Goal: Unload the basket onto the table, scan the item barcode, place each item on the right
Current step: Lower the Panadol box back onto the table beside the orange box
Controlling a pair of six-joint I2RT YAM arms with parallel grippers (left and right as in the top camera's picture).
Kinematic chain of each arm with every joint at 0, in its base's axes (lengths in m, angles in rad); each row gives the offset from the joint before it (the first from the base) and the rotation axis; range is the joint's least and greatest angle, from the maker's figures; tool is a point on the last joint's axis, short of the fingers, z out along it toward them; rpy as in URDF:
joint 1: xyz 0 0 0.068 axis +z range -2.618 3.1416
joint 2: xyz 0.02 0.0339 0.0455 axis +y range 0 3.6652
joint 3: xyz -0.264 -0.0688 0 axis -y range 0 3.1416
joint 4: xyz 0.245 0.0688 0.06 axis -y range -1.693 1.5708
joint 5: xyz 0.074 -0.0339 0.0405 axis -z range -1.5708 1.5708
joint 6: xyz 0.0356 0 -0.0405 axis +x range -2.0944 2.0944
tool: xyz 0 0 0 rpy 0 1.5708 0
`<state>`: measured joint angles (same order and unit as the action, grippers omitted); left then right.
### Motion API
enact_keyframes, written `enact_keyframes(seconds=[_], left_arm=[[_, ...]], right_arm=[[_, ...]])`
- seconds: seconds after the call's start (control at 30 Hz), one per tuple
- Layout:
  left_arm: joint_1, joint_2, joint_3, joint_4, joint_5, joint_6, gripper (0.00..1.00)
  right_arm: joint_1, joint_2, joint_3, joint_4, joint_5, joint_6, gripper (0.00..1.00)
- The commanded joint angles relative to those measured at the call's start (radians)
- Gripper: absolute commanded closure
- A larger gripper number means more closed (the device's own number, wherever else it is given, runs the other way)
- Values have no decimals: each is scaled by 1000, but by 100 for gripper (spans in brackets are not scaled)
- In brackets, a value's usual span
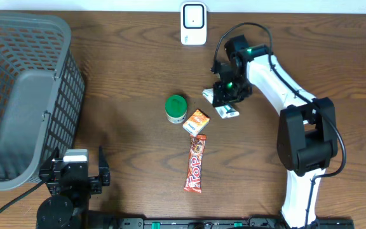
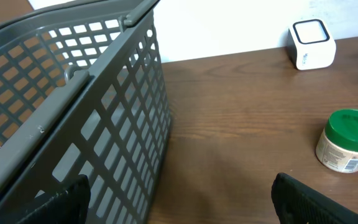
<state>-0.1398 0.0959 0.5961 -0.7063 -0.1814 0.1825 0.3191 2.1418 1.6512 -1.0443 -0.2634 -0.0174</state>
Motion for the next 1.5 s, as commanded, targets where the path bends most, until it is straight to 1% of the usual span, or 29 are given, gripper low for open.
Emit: enact_keyframes(seconds=[0.0, 0.07, 0.13, 0.17, 0.2, 0.23, 0.27, 0.33, 0.4, 0.57, 0.67, 0.77, 0.83, 1.0, 1.13, 1.23, 1.3, 1.37, 1.47], left_arm=[[4, -5, -2, 3, 6, -9, 8], [4, -5, -2, 3, 6, -9, 8], [4, -5, -2, 3, 6, -9, 8], [4, -5, -2, 3, 6, -8, 8], [4, -5, -2, 3, 6, -9, 8], [4, -5, -2, 3, 6, -9, 8], [4, -5, -2, 3, 6, -9, 8], [4, -5, -2, 3, 6, -9, 8], [4, -5, -2, 3, 6, -9, 8], [4, -5, -2, 3, 6, -9, 8], [4, -5, -2, 3, 6, -9, 8], [4, -5, -2, 3, 6, -9, 8], [4, -5, -2, 3, 6, -9, 8], [4, -5, -2, 3, 6, -8, 8], [4, -5, -2, 3, 6, -9, 8], [4, -5, -2, 3, 6, -8, 8], [4, -5, -2, 3, 6, -9, 8], [4, -5, -2, 3, 6, -9, 8], [4, -5, -2, 3, 6, -9, 8]], right_arm=[[39, -14, -52, 29, 109, 78, 82], [50, -14, -83, 71, 109, 97, 75], [60, -14, -98, 95, 109, 99, 54], [63, -14, -98, 95, 109, 99, 46], [66, -15, -97, 96, 109, 99, 27], [68, -19, -95, 95, 109, 99, 15], [68, -22, -93, 96, 109, 98, 11], [68, -29, -87, 95, 109, 98, 8], [66, -31, -74, 94, 109, 89, 1], [63, -31, -34, 81, 97, 80, 1], [42, -31, -24, 67, 24, 75, 1], [2, -29, -26, 52, -89, 12, 1], [-21, -29, -27, 50, -129, -36, 1], [-35, -29, -27, 75, -24, -44, 1], [-3, -22, -27, 108, 14, -42, 1], [32, 0, -27, 124, 81, -9, 1], [51, 17, -27, 124, 83, -9, 1], [67, 42, -27, 126, 97, -1, 5], [72, 87, -27, 137, 136, 22, 14]])
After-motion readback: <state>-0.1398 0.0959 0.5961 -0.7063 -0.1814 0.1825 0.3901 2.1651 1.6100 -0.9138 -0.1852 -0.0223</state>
